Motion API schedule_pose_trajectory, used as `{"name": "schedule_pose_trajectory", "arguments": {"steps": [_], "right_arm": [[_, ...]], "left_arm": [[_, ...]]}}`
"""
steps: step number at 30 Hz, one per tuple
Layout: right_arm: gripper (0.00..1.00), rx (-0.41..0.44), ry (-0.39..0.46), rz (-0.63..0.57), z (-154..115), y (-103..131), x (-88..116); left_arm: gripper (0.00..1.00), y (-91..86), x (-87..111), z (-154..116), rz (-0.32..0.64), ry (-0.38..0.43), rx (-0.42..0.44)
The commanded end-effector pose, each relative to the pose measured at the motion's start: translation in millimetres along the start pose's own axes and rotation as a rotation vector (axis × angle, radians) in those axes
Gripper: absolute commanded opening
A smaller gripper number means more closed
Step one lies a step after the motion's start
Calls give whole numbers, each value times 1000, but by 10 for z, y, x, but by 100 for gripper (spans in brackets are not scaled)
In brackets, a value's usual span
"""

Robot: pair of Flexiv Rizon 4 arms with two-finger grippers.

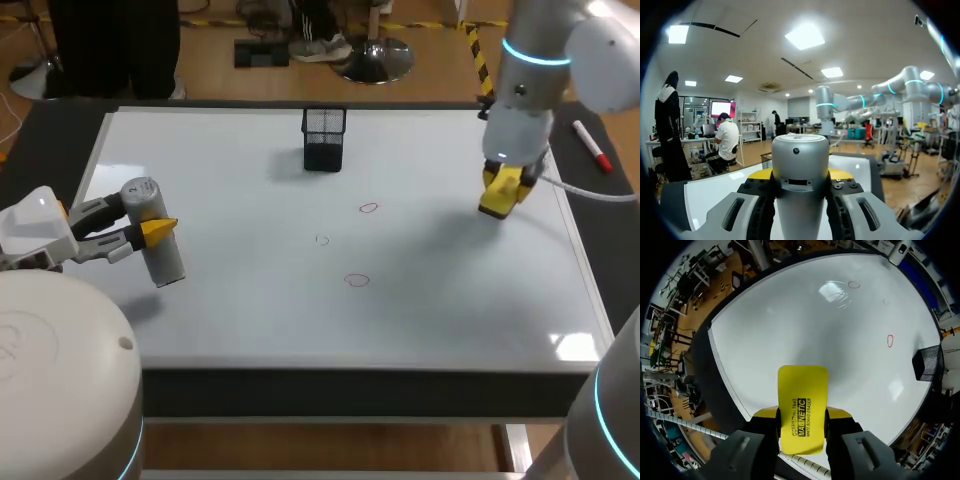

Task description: Pick up the inspection probe, press it on each red-marked spot on the whiteboard one by one, put down the probe, pick up the eraser, and wipe off all the red marks.

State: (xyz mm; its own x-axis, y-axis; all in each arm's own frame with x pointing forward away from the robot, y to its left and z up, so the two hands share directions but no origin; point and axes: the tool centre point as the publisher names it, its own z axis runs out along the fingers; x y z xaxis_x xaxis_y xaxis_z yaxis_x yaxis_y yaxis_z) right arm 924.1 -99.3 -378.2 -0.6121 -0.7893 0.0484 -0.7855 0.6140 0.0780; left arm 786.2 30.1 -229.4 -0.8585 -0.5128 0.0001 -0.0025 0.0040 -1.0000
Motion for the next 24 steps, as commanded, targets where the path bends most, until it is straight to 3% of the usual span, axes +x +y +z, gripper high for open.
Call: {"name": "schedule_pose_trajectory", "arguments": {"steps": [1,24], "right_arm": [[0,-10,-22,4,14,-74,139],[0,-20,-25,26,40,-108,203]], "left_arm": [[0,-12,9,-3,1,-2,1],[0,-12,9,-3,1,-2,1]]}}
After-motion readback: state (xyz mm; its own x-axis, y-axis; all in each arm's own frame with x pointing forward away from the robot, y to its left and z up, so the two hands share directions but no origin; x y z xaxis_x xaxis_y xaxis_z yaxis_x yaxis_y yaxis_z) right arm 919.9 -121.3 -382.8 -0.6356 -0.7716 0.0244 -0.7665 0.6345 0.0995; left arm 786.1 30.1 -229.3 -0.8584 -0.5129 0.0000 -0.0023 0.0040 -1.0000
